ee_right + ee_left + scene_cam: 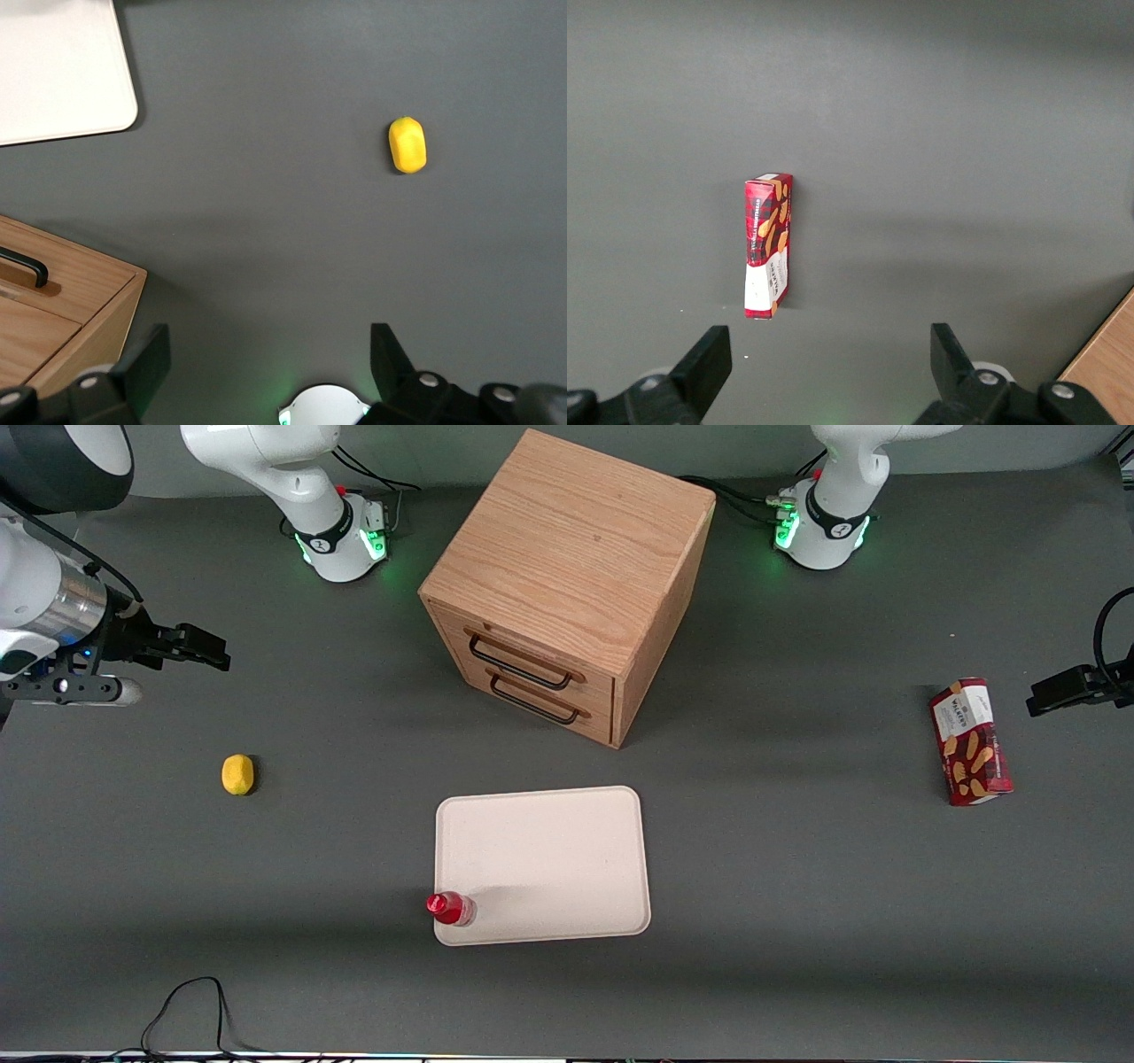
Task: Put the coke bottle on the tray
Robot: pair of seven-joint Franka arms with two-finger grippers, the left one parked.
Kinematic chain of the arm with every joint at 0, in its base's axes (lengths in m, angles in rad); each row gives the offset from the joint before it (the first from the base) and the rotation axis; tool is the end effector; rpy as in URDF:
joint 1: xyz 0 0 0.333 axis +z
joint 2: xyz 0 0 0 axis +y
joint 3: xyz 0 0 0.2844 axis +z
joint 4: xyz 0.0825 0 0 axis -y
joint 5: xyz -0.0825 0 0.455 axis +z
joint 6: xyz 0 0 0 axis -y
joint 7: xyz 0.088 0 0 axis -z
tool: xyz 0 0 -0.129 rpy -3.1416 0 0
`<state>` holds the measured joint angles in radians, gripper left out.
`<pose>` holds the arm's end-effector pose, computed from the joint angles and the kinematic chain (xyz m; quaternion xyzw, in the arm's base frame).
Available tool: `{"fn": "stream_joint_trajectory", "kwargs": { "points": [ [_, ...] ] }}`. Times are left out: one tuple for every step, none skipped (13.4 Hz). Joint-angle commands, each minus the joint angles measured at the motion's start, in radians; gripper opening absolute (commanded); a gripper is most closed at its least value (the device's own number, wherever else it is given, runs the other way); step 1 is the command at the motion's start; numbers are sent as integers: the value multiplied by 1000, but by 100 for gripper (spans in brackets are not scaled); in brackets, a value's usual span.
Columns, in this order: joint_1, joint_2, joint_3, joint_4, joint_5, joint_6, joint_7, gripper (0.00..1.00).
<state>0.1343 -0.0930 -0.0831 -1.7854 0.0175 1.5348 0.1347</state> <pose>0.5833 0.0311 0.5092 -0.9959 0.0415 0.0797 0.0052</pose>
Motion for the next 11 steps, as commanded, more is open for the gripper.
{"fn": "stream_joint_trajectory", "kwargs": {
  "points": [
    [42,-41,-50,-40,-5,27,5,100],
    [41,-39,-62,-36,-4,25,-9,100],
    [41,-31,-70,-20,-2,21,-9,100],
    [41,-22,-69,-10,-1,21,2,100],
    [41,-16,-69,3,10,21,6,100],
    [39,-10,-69,18,40,21,3,100],
    [39,-2,-70,38,50,19,-9,100],
    [44,10,-70,47,50,12,-12,100],
    [63,18,-72,55,47,10,-14,100],
    [88,27,-90,60,42,10,-14,100],
    [103,35,-111,61,42,13,-14,100]
  ]
}}
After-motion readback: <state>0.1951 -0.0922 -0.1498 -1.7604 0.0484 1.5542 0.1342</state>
